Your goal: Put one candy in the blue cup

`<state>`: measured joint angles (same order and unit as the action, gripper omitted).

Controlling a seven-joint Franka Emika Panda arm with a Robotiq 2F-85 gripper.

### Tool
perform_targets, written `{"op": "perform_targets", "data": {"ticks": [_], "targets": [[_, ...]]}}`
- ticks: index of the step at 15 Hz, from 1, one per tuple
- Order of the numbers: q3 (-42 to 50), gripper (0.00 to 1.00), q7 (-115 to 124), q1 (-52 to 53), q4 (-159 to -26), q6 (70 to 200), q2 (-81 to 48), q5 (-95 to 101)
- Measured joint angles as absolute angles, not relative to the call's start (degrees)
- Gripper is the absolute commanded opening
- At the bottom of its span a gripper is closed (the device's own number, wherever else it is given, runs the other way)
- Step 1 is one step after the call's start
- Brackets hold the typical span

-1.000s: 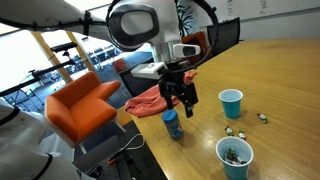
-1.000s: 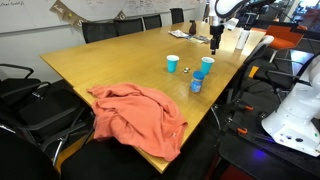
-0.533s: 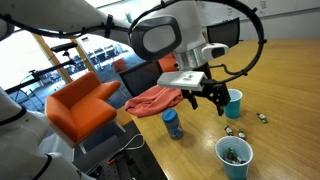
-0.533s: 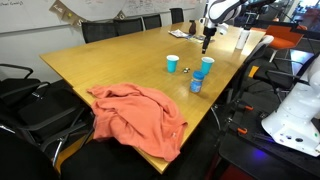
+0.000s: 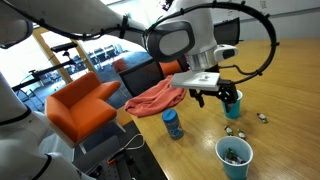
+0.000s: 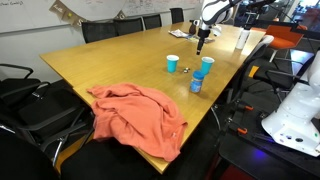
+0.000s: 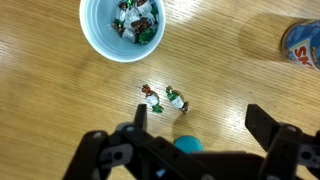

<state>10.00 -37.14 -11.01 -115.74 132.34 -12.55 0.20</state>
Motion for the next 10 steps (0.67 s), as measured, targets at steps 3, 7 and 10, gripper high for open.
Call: {"op": "perform_targets", "data": {"ticks": [3, 7, 10], "targets": [[9.42, 1.0, -37.2, -11.47, -115.73, 132.0, -13.01, -0.01], [7.62, 1.0, -42.07, -13.16, -114.83, 133.08, -15.89, -4.83], [6.59, 1.0, -45.03, -14.51, -113.55, 135.17, -19.0, -6.13]]}}
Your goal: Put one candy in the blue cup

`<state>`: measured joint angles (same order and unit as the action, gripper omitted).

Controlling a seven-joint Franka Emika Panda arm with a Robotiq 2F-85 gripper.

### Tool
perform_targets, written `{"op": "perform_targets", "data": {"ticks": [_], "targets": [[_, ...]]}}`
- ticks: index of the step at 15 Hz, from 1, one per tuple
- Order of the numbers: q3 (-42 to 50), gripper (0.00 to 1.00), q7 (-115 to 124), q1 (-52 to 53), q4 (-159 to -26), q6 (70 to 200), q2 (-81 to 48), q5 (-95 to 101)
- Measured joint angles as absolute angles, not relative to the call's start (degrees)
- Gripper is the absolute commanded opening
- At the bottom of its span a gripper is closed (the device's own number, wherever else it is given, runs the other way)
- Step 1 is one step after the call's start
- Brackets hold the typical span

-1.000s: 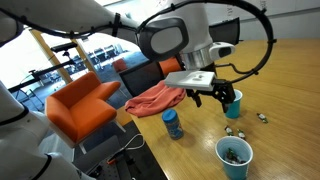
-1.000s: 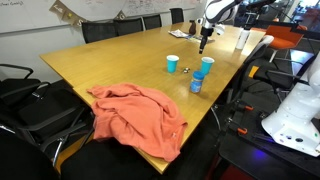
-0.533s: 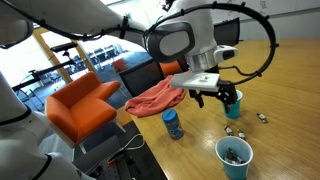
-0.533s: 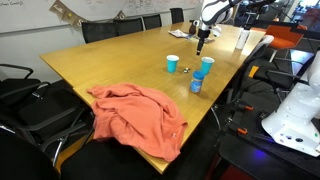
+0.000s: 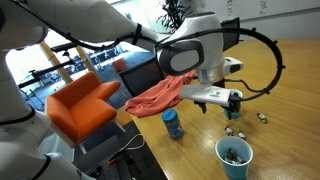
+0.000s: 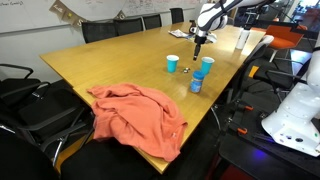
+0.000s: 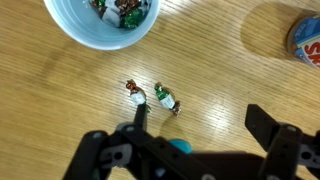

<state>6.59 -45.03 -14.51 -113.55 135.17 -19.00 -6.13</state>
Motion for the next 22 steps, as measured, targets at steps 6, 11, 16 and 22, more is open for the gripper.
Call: {"op": "perform_targets", "data": {"ticks": [6, 11, 16, 22], "targets": [[4.75, 1.0, -47.03, -15.69, -111.87, 141.29, -25.32, -6.03], [3.21, 1.0, -47.03, -15.74, -109.75, 145.39, -29.86, -4.86], [2.42, 1.0, -47.02, -15.75, -106.35, 145.43, -33.59, -3.39], [2.12, 0.75, -47.01, -15.75, -103.7, 145.43, -37.18, -2.06]]}}
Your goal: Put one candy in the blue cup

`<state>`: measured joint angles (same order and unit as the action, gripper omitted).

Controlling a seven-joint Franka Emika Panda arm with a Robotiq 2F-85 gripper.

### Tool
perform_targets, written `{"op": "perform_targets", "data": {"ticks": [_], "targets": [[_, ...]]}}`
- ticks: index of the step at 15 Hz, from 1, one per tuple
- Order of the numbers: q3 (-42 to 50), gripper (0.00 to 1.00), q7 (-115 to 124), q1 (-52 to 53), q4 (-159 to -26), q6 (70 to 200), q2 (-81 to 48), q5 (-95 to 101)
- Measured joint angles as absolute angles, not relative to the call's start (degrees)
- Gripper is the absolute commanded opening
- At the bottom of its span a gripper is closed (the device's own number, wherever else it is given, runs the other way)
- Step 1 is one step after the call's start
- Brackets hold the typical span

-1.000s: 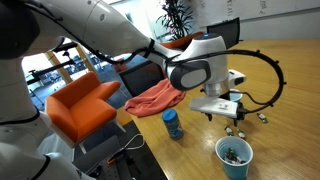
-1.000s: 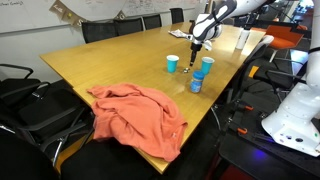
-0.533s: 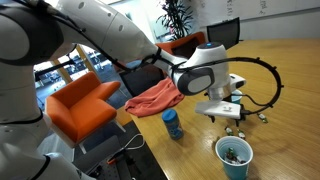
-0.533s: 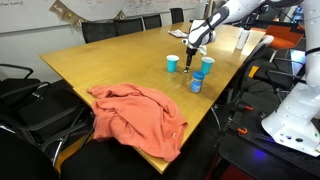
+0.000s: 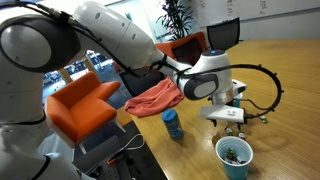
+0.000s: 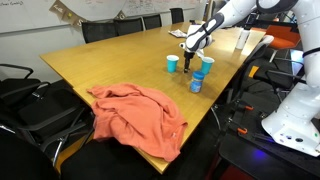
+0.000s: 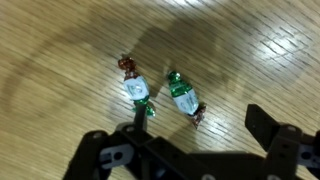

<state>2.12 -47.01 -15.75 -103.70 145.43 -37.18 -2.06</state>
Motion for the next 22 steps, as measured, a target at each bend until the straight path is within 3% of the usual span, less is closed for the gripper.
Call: {"op": "perform_targets", "data": {"ticks": [2, 10, 11, 22], "targets": [[2.09, 0.66, -47.01, -15.76, -103.01, 145.43, -38.04, -1.57], [2.04, 0.04, -47.01, -15.77, -101.53, 145.43, -39.19, -0.97], [2.04, 0.0, -47.01, -15.78, -101.42, 145.43, -39.25, -0.97], [2.05, 0.0, -46.42, -15.97, -101.79, 145.43, -34.35, -0.7]]}}
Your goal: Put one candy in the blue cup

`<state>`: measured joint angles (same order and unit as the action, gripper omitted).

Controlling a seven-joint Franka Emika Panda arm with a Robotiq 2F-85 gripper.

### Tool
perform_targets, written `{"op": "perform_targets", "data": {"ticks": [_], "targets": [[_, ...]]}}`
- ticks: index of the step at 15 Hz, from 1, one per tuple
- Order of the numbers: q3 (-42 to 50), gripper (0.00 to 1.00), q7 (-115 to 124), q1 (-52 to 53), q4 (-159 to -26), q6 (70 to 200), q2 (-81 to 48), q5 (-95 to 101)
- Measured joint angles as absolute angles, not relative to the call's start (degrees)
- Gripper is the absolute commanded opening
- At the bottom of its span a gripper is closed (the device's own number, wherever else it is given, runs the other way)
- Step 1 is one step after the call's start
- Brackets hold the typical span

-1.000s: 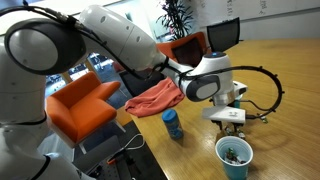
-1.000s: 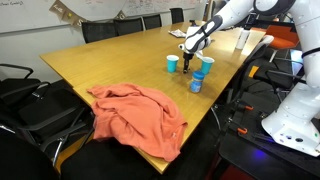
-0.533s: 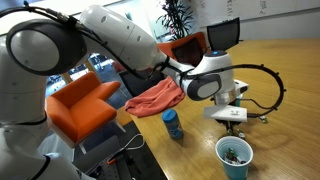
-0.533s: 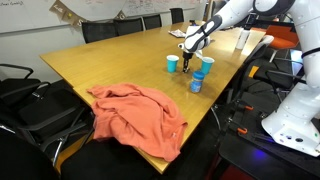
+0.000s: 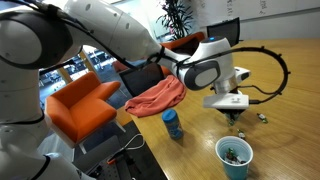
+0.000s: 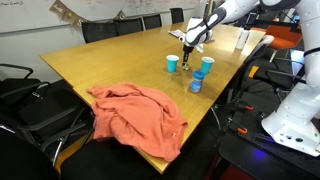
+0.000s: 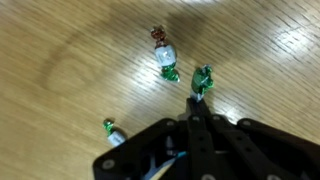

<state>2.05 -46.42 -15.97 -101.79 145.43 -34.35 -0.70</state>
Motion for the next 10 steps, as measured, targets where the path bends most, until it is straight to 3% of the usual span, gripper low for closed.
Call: {"op": "perform_targets", "data": {"ticks": [10], "targets": [[8.64, 0.0, -41.29, -16.54, -114.27, 140.51, -12.24, 1.5]]}}
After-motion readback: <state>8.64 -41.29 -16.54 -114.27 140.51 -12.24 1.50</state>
